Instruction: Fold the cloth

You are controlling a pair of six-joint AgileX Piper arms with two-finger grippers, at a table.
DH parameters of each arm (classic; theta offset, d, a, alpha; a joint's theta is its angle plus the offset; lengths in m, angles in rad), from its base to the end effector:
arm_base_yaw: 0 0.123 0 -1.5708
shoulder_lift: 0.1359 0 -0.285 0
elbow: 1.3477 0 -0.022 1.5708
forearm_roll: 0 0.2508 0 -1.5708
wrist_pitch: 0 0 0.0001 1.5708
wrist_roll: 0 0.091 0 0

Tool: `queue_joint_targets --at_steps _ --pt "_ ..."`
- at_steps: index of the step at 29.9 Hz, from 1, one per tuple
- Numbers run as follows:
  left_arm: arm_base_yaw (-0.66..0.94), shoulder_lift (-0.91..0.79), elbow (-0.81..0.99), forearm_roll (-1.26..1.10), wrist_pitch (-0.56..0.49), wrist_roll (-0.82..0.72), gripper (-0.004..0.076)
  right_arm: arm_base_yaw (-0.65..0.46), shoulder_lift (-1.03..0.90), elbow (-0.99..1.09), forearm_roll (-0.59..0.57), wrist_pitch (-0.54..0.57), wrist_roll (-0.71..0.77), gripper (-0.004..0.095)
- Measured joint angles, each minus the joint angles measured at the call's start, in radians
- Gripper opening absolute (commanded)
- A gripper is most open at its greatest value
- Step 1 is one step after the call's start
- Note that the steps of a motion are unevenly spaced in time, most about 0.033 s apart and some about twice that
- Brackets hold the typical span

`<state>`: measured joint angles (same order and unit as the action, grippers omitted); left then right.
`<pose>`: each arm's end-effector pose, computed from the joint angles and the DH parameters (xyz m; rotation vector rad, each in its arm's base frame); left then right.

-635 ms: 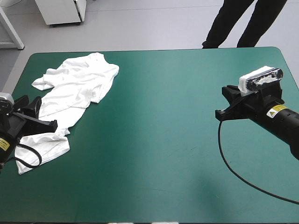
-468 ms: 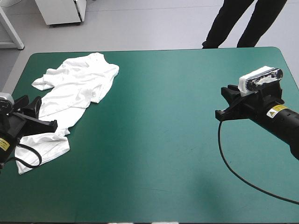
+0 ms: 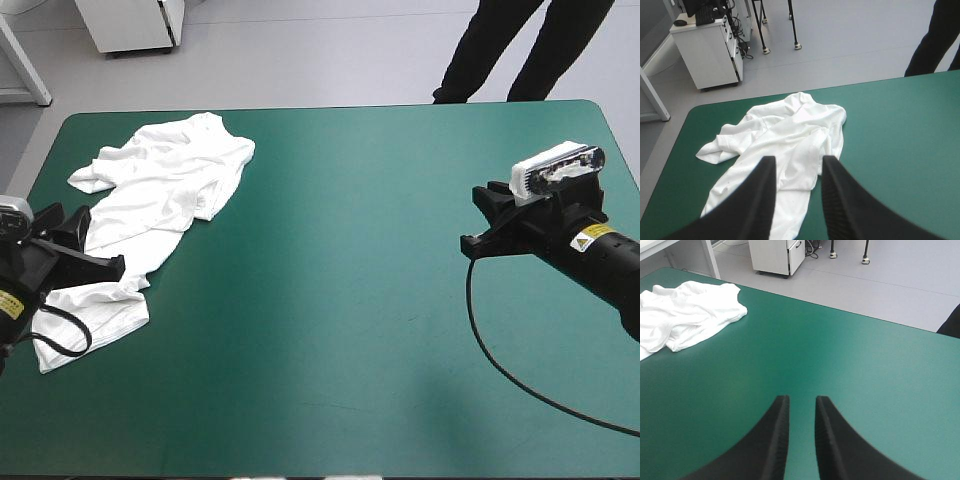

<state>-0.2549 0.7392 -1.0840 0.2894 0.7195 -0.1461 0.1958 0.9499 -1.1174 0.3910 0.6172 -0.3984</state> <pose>0.1225 -0.0142 0.4431 0.1688 1.8249 0.0468 0.1808 0.0564 0.4311 -0.4050 1.8554 0.2936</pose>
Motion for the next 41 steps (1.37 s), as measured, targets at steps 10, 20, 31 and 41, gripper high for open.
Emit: queue_joint_targets --at_steps 10,20,31,41 --pt "0.000 0.385 -0.174 0.126 0.068 0.015 0.0228 0.000 0.090 0.000 -0.002 0.000 0.000 0.0193" --pt "0.060 0.968 -0.745 0.100 0.322 0.179 0.0228 0.000 0.181 0.000 -0.004 0.008 -0.002 0.0193" --pt "0.204 1.261 -0.933 -0.110 0.355 0.322 0.0377 0.000 0.204 0.000 -0.012 0.042 -0.020 0.0193" --pt "0.218 1.427 -0.936 -0.163 0.290 0.358 0.0377 0.000 0.205 0.000 -0.011 0.070 -0.031 0.0193"
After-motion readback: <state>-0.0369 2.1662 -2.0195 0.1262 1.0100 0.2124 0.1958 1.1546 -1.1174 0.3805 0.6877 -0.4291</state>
